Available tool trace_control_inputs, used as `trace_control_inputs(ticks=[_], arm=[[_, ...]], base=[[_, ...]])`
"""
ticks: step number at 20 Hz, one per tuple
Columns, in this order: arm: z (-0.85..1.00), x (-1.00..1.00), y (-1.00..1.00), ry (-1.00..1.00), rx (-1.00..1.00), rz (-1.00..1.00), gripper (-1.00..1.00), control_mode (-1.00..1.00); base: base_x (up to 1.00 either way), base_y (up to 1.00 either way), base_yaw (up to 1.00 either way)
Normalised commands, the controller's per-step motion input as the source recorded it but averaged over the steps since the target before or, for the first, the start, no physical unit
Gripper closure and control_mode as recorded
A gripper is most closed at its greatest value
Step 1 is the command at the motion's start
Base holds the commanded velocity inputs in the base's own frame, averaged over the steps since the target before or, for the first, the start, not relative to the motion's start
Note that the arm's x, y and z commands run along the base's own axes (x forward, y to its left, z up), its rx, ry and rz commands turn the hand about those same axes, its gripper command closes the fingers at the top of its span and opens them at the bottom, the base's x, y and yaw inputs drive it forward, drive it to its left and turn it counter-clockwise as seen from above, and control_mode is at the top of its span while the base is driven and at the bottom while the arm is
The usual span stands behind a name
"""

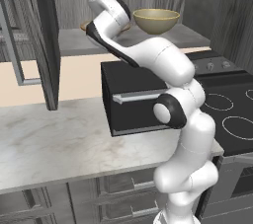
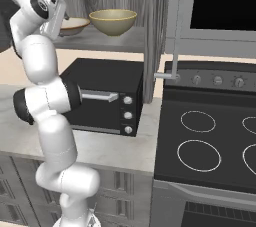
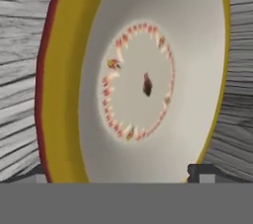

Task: Move the bowls from the cabinet to the plates on the dining table.

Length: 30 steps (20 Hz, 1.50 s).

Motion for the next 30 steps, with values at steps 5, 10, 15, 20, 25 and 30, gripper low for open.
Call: trace_control_inputs(ticks=[5, 10, 15, 20, 25, 30], arm=[[-0.10, 0.41, 0.15, 0.00, 0.00, 0.02, -1.00, -1.00], [-0.03, 0.33, 0.13, 0.00, 0.00, 0.01, -1.00, -1.00], [0.00, 0.16, 0.18, 0.00, 0.00, 0.00, 1.00, -1.00], [0.00, 0.10, 0.08, 0.00, 0.00, 0.00, 1.00, -1.00], [0.00, 0.04, 0.03, -0.01, 0.00, 0.00, 1.00, -1.00], [0.00, 0.03, 0.00, -0.02, 0.00, 0.00, 1.00, -1.00]], base=[[0.00, 0.00, 0.00], [0.00, 0.00, 0.00], [0.00, 0.00, 0.00], [0.00, 0.00, 0.00], [0.00, 0.00, 0.00], [0.00, 0.00, 0.00]])
